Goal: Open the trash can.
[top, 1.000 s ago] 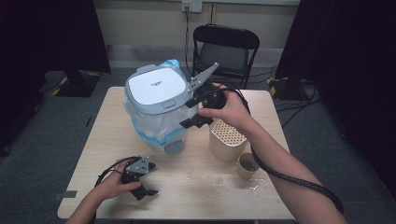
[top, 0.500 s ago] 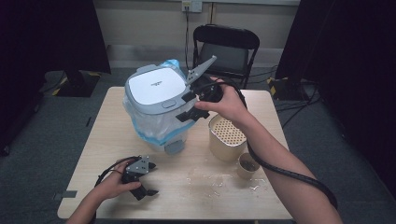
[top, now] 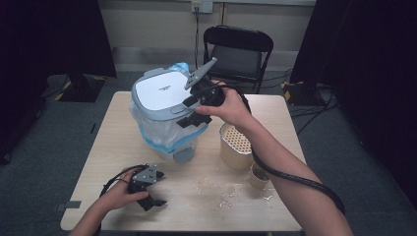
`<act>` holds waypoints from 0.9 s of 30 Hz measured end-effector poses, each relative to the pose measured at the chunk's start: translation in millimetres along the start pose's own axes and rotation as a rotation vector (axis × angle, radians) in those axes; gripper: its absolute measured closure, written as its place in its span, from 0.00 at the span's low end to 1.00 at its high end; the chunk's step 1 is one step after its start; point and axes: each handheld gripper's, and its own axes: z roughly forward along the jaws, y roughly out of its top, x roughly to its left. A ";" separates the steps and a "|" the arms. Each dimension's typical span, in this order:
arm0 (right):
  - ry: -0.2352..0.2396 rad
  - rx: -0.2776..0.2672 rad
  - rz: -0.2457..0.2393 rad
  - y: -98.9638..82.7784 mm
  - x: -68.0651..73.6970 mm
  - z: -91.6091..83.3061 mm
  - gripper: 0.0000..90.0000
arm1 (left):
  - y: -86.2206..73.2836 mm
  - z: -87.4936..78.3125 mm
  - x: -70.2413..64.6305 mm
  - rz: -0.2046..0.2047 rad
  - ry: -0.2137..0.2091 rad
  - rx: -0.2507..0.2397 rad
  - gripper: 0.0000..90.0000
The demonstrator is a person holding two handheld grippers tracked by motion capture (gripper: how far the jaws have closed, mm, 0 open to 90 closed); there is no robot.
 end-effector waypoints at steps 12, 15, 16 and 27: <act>0.005 -0.015 -0.012 6.3 2.2 13.5 0.21 | 0.0 0.1 -0.2 -0.001 0.001 0.000 0.00; -0.003 -0.023 -0.003 6.9 3.4 15.3 0.21 | 0.1 0.1 -0.2 -0.002 0.002 0.000 0.00; -0.007 -0.026 0.000 6.8 3.8 15.8 0.21 | 0.1 0.1 -0.3 -0.002 0.002 0.000 0.00; 0.004 -0.031 0.028 5.2 3.1 16.2 0.21 | 0.4 -0.5 -0.3 0.000 0.005 0.009 0.00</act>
